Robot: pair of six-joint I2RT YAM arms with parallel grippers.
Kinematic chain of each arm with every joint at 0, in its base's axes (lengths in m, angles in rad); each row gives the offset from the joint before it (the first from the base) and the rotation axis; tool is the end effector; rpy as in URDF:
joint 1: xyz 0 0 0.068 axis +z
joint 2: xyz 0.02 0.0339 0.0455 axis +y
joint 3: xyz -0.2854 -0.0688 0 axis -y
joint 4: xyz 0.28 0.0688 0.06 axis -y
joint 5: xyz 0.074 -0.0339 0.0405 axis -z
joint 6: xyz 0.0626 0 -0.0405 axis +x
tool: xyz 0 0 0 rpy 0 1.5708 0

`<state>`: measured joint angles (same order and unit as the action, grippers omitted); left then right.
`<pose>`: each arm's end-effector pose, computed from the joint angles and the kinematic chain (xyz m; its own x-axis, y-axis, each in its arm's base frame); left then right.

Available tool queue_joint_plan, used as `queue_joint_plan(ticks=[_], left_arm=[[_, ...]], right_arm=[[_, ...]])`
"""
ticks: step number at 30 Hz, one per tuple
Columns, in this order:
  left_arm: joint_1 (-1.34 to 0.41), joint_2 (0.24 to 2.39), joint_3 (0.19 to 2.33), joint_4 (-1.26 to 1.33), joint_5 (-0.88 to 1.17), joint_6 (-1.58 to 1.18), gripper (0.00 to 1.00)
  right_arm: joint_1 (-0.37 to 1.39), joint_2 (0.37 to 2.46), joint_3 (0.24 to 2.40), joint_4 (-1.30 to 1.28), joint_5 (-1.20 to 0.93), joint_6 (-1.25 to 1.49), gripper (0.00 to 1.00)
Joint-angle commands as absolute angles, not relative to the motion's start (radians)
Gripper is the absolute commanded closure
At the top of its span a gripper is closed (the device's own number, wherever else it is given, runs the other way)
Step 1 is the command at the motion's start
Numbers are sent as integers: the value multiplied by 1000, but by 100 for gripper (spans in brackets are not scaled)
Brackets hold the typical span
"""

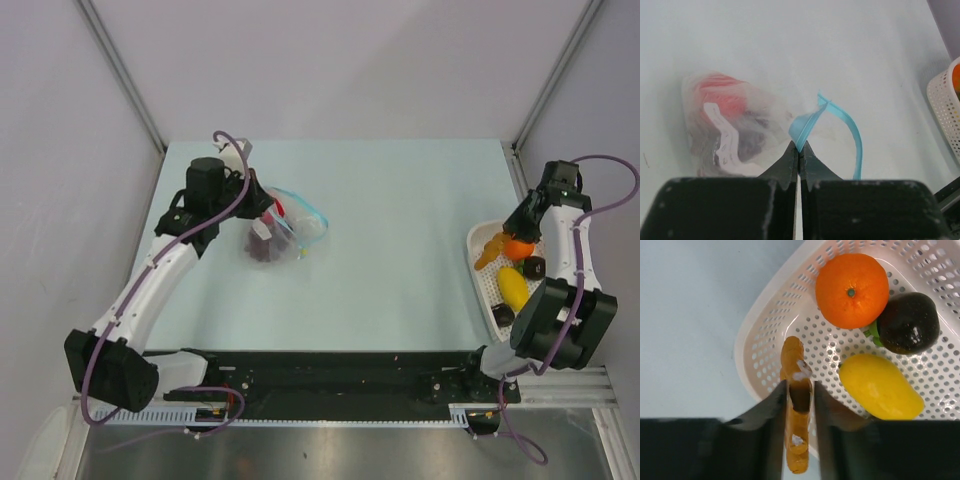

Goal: Open the zip-top bag and remove the fake food

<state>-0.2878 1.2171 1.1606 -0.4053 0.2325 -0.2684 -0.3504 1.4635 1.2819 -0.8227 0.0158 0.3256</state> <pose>0.3074 -0.1060 0.3652 -0.5376 -0.1100 -0.8360 0.3437 0.8767 -0.3364 0.3274 -0.1207 0.2904 -0.6385 0.5739 -0.5127 0.5862 0.7944 0.1590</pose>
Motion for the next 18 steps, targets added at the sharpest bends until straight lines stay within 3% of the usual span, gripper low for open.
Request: queue_joint_plan(ticks=[1,3,6,11,18], left_arm=[[-284,1272,1196,-359,281,-258,100],[-284,1288,1210,-365,291,-265,100],[-284,1312,1216,-376,304,-267,100],[-282,1328,1193,-362,351,-299,100],[-284,1342,1187,-351,394,-304,100]], right_arm=[[-364,1508,1289,-768,-2,267,52],[-364,1517,1289,-802,55,256,40],[-362,1487,1290,-836,124,252,30],[-289,1393,1293,-890,153,307,29],[156,1325,1296,-798,118,473,35]])
